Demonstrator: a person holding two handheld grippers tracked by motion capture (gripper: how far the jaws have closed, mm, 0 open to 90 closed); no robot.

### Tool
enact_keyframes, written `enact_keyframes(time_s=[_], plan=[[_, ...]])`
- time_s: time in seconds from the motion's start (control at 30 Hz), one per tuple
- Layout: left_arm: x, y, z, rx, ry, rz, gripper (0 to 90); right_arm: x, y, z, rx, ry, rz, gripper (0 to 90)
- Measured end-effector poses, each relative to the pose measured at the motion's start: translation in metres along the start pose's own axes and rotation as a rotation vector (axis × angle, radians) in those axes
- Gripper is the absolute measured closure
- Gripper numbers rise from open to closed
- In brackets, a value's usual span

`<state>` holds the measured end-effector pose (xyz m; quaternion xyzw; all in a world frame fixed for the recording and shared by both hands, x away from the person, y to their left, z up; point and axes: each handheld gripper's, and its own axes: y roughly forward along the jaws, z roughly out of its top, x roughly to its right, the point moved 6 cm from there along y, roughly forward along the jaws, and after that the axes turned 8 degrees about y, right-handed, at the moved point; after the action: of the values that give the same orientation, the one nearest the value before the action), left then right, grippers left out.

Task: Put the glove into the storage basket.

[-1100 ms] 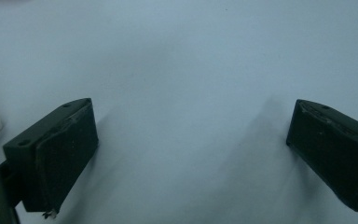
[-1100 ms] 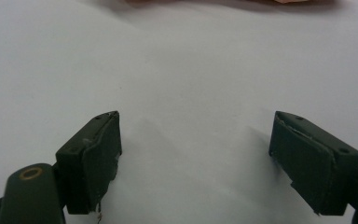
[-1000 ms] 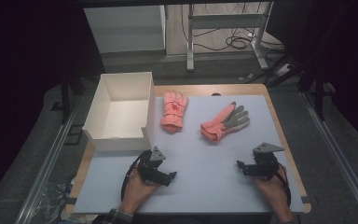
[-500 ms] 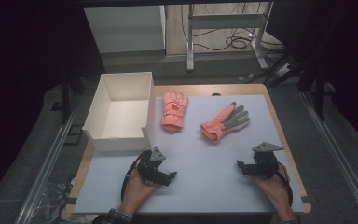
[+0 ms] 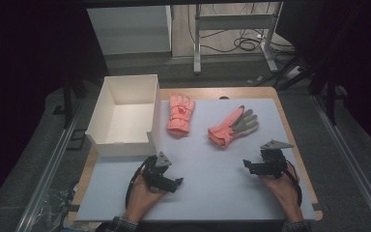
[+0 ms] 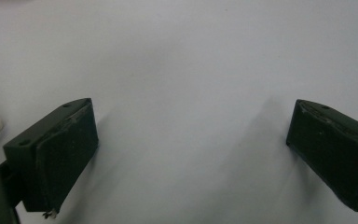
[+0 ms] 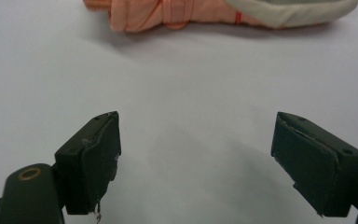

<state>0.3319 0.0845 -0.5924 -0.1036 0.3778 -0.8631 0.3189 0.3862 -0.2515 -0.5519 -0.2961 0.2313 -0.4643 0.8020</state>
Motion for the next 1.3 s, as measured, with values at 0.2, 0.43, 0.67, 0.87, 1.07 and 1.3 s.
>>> enact_keyframes(time_s=[0.2,0.43,0.67,0.87,1.07,1.3], plan=[[0.000,0.000,0.000,0.000,0.000,-0.001,1.9,0.002,0.002,0.015,0.009,-0.003,-0.002,19.6],[0.000,0.000,0.000,0.000,-0.001,-0.002,1.9,0.002,0.007,0.040,0.034,0.010,0.027,30.6],[0.000,0.000,0.000,-0.001,-0.001,-0.002,1.9,0.003,0.017,0.070,0.059,0.018,0.035,37.3],[0.000,0.000,0.000,-0.001,-0.001,-0.002,1.9,0.008,0.029,0.088,0.056,0.022,0.010,41.4],[0.000,0.000,0.000,-0.004,0.000,-0.003,1.9,0.014,0.048,0.108,0.046,0.021,-0.026,42.8],[0.000,0.000,0.000,-0.005,0.000,-0.003,1.9,0.021,0.067,0.118,0.027,0.048,-0.038,43.2]])
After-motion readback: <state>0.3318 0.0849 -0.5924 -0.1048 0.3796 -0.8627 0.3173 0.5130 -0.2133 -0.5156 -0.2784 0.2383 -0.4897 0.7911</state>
